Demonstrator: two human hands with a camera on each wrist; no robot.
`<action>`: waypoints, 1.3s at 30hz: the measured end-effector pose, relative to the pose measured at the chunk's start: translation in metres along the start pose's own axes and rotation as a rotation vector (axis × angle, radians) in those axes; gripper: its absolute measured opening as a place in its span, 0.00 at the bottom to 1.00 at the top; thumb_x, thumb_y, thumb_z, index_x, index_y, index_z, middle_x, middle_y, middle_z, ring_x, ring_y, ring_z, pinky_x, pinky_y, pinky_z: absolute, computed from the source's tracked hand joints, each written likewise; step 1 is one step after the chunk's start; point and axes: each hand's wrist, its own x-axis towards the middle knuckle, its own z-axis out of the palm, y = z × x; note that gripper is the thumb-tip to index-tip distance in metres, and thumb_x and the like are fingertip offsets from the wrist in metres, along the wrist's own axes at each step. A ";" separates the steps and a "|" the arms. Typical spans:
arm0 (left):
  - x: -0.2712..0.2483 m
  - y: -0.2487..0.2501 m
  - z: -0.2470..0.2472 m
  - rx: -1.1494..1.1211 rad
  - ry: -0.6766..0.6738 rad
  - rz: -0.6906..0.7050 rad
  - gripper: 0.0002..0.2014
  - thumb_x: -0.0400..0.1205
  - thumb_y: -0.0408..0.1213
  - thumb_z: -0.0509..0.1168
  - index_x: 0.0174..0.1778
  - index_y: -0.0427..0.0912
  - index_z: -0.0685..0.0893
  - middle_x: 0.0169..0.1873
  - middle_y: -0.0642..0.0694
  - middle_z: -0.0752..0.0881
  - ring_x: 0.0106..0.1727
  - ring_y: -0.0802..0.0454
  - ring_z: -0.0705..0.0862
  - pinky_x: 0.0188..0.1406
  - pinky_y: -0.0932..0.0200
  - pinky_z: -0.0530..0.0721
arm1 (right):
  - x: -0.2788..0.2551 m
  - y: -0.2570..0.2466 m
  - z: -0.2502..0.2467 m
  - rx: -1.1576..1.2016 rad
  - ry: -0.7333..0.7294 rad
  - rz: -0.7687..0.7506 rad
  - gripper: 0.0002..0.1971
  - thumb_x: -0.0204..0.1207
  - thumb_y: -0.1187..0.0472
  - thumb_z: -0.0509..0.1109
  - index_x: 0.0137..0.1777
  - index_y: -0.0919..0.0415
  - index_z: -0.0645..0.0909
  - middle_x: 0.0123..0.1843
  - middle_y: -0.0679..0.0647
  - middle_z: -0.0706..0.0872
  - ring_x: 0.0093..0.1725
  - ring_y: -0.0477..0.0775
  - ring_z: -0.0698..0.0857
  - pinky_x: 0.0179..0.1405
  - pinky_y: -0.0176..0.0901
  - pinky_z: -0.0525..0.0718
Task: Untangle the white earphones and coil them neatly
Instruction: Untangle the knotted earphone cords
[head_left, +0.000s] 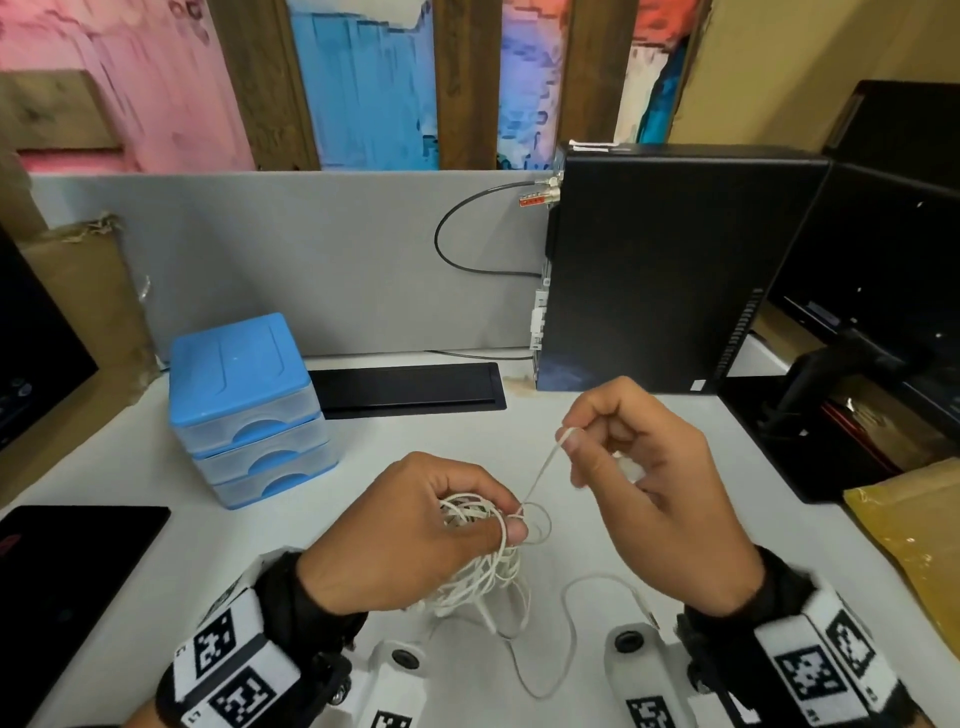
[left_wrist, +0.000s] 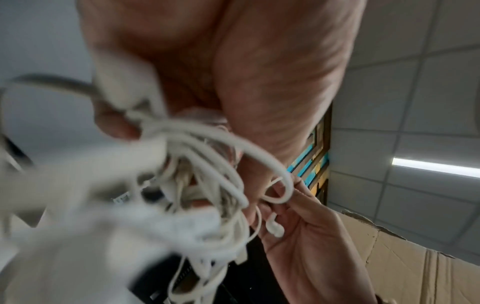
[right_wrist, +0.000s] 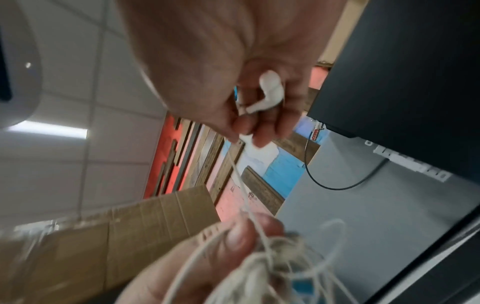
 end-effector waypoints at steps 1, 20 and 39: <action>0.000 0.000 0.000 0.036 -0.010 0.006 0.06 0.79 0.47 0.74 0.41 0.50 0.93 0.37 0.55 0.92 0.34 0.62 0.87 0.40 0.67 0.84 | 0.001 -0.001 -0.002 0.072 -0.065 0.090 0.04 0.84 0.65 0.65 0.48 0.56 0.78 0.29 0.50 0.78 0.28 0.52 0.77 0.29 0.48 0.77; -0.006 0.011 -0.013 -0.270 -0.241 -0.076 0.15 0.71 0.40 0.77 0.51 0.55 0.85 0.35 0.44 0.83 0.37 0.50 0.79 0.42 0.55 0.76 | 0.004 -0.006 0.005 0.271 -0.206 0.340 0.12 0.79 0.62 0.73 0.38 0.71 0.84 0.28 0.61 0.86 0.20 0.39 0.73 0.24 0.27 0.70; -0.009 0.014 -0.011 -0.169 -0.033 0.090 0.11 0.79 0.25 0.73 0.48 0.47 0.89 0.42 0.45 0.93 0.41 0.43 0.88 0.44 0.50 0.87 | -0.002 -0.016 0.004 0.177 -0.199 0.190 0.04 0.74 0.61 0.79 0.39 0.58 0.91 0.31 0.42 0.87 0.20 0.41 0.71 0.26 0.26 0.67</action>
